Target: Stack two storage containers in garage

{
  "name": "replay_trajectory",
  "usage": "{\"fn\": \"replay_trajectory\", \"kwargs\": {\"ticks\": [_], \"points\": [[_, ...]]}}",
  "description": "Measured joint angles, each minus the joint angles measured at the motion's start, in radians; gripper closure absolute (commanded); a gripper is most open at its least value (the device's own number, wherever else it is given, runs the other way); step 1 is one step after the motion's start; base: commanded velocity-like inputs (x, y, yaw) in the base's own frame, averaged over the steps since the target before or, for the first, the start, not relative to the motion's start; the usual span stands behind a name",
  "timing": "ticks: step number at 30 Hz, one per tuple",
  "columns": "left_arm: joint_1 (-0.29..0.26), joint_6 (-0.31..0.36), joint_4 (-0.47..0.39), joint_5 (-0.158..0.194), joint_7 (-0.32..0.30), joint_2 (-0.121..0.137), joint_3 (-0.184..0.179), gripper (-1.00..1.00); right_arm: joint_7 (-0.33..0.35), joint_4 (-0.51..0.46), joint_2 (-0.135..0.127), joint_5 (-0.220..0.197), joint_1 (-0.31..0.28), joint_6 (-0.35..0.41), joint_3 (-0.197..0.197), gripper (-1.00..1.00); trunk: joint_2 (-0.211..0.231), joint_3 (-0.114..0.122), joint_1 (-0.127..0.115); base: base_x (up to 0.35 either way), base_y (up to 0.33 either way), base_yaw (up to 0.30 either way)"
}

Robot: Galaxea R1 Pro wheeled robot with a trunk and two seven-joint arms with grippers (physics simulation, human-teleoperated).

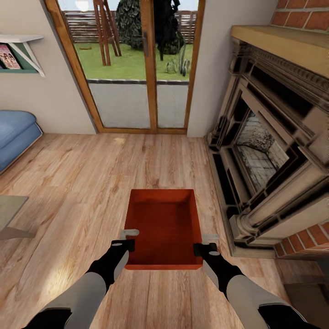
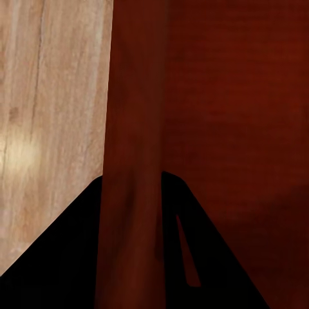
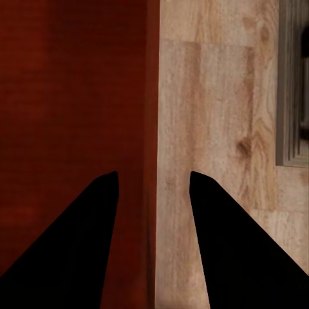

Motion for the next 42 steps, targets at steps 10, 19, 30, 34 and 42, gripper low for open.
{"fn": "replay_trajectory", "kwargs": {"ticks": [10, 19, 30, 34, 42], "points": [[0.000, 0.000, 0.001, 0.000, 0.000, 0.000, 0.000, 1.00, 0.000, 0.000, 0.000, 0.000, 0.000, 0.000, 0.000, 1.00, 0.028, 0.013, -0.015, 0.000, 0.000, 0.000], [0.000, 0.000, 0.000, -0.001, 0.000, 0.000, 0.000, 1.00, 0.000, 0.001, 0.000, -0.001, 0.000, -0.001, 0.000, 1.00, 0.028, 0.013, -0.015, 0.000, 0.000, 0.000], [0.000, 0.000, 0.000, -0.001, 0.000, -0.001, 0.001, 1.00, 0.001, 0.000, -0.001, -0.001, 0.000, 0.000, 0.000, 1.00, 0.028, 0.024, -0.015, 0.000, 0.000, 0.000], [0.000, 0.000, 0.000, -0.002, 0.000, -0.001, 0.001, 1.00, 0.001, 0.000, -0.001, -0.001, 0.000, 0.000, 0.000, 1.00, 0.028, 0.030, -0.015, 0.000, 0.000, 0.000], [0.000, 0.000, 0.000, -0.001, 0.000, -0.001, 0.001, 1.00, 0.001, 0.000, -0.001, 0.000, 0.000, 0.000, -0.001, 1.00, 0.028, 0.043, -0.015, 0.000, 0.000, 0.000]]}}
